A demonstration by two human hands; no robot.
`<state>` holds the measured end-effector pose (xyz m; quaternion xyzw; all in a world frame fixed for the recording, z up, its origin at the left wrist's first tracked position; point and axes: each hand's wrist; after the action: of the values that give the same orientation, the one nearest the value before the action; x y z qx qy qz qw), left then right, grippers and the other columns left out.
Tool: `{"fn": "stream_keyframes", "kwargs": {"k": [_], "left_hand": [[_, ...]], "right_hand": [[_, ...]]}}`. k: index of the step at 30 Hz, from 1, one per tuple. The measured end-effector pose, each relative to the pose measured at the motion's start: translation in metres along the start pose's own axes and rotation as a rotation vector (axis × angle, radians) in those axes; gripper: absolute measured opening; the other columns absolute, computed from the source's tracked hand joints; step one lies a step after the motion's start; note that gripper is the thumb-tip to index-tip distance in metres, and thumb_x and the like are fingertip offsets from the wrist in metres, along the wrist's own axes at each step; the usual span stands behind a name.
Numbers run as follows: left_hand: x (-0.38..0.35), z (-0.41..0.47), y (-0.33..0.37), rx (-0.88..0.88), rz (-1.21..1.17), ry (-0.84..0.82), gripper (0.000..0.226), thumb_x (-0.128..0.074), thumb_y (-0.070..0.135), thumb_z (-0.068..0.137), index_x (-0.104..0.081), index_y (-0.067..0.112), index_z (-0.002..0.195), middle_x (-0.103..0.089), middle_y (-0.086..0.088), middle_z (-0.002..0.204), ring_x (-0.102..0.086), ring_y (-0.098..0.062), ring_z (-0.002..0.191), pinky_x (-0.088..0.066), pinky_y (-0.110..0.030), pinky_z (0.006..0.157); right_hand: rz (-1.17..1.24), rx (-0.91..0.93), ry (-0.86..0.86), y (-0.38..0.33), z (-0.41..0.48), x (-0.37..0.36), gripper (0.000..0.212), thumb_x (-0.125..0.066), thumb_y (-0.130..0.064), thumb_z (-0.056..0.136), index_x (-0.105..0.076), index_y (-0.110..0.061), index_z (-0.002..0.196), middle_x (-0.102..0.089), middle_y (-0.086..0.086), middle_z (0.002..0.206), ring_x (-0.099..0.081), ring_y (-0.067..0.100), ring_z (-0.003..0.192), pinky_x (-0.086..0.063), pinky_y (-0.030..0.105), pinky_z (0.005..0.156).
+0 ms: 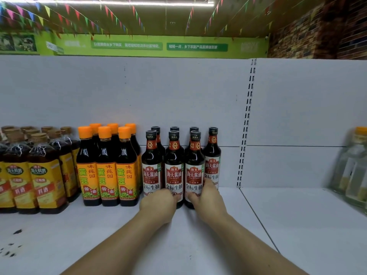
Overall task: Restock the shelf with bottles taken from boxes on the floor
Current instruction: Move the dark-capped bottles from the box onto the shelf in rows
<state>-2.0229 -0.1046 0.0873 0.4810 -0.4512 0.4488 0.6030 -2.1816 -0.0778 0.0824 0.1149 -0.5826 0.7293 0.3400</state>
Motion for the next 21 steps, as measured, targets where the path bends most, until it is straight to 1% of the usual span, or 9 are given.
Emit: {"fn": "stream_keyframes", "kwargs": {"k": [4,6,9,12,14,16,17,19,21], "left_hand": [[0.0,-0.004,0.0,0.014,-0.052,0.03,0.044,-0.04,0.062,0.101,-0.063,0.027,0.116,-0.066,0.001,0.116,-0.062,-0.023,0.109,-0.042,-0.035,0.081],[0.003,-0.01,0.003,0.062,-0.139,0.05,0.043,-0.043,0.061,0.101,-0.063,0.026,0.117,-0.065,0.001,0.119,-0.061,-0.023,0.112,-0.045,-0.036,0.086],[0.004,-0.019,0.005,0.109,-0.208,0.079,0.042,-0.044,0.057,0.102,-0.061,0.024,0.121,-0.064,-0.001,0.124,-0.058,-0.027,0.118,-0.047,-0.04,0.097],[0.002,-0.024,0.0,0.143,-0.279,0.072,0.037,-0.044,0.054,0.102,-0.059,0.022,0.113,-0.065,-0.003,0.12,-0.06,-0.028,0.111,-0.05,-0.043,0.096],[0.001,-0.026,-0.005,0.176,-0.387,0.062,0.035,-0.045,0.057,0.101,-0.056,0.024,0.102,-0.065,-0.002,0.11,-0.061,-0.026,0.103,-0.052,-0.044,0.091],[0.0,-0.029,-0.01,0.206,-0.504,0.066,0.033,-0.05,0.056,0.099,-0.055,0.023,0.099,-0.065,0.001,0.102,-0.061,-0.023,0.097,-0.053,-0.042,0.088],[0.0,-0.031,-0.011,0.217,-0.565,0.074,0.032,-0.052,0.054,0.099,-0.055,0.023,0.1,-0.065,0.002,0.101,-0.061,-0.022,0.095,-0.052,-0.04,0.086],[0.001,-0.034,-0.013,0.237,-0.719,0.103,0.028,-0.056,0.049,0.1,-0.055,0.021,0.106,-0.066,0.002,0.104,-0.062,-0.02,0.097,-0.051,-0.038,0.085],[0.003,-0.037,-0.015,0.257,-0.882,0.137,0.028,-0.059,0.045,0.099,-0.056,0.019,0.11,-0.067,0.0,0.107,-0.063,-0.019,0.097,-0.05,-0.036,0.082]], "right_hand": [[-0.003,-0.004,-0.014,-0.001,0.001,0.002,0.047,-0.076,-0.034,0.086,-0.052,-0.022,0.124,-0.064,-0.005,0.119,-0.064,0.02,0.108,-0.054,0.04,0.093],[0.016,-0.031,-0.024,-0.001,0.003,0.002,0.049,-0.077,-0.033,0.085,-0.051,-0.02,0.125,-0.064,-0.004,0.121,-0.064,0.02,0.109,-0.053,0.038,0.091],[0.054,-0.068,-0.056,-0.001,0.006,0.005,0.048,-0.08,-0.028,0.085,-0.049,-0.02,0.121,-0.064,-0.006,0.116,-0.061,0.015,0.101,-0.048,0.031,0.087],[0.097,-0.111,-0.065,-0.002,0.007,0.009,0.05,-0.082,-0.027,0.081,-0.048,-0.022,0.117,-0.065,-0.006,0.112,-0.062,0.014,0.098,-0.051,0.032,0.088],[0.128,-0.136,-0.017,-0.004,0.004,0.009,0.059,-0.084,-0.039,0.07,-0.05,-0.021,0.116,-0.067,-0.004,0.115,-0.067,0.014,0.097,-0.056,0.036,0.087],[0.145,-0.159,0.027,-0.004,0.001,0.007,0.065,-0.08,-0.051,0.063,-0.052,-0.023,0.114,-0.065,-0.002,0.115,-0.069,0.015,0.095,-0.06,0.042,0.086],[0.149,-0.163,0.034,-0.006,-0.002,0.008,0.058,-0.079,-0.049,0.066,-0.051,-0.022,0.109,-0.063,-0.002,0.112,-0.068,0.015,0.093,-0.06,0.043,0.084],[0.169,-0.181,0.028,-0.011,-0.011,0.009,0.038,-0.078,-0.038,0.081,-0.051,-0.018,0.098,-0.064,-0.001,0.103,-0.064,0.014,0.088,-0.055,0.035,0.076],[0.193,-0.205,-0.007,-0.012,-0.019,0.007,0.031,-0.076,-0.037,0.088,-0.054,-0.017,0.096,-0.065,-0.001,0.098,-0.062,0.011,0.086,-0.046,0.028,0.067]]}}
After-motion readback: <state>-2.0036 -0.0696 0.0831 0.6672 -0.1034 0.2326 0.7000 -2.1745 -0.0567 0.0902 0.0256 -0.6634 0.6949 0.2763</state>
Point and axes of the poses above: each hand's wrist, its own z-axis towards the middle knuckle, its own x-axis out of the back of the hand, y = z × x
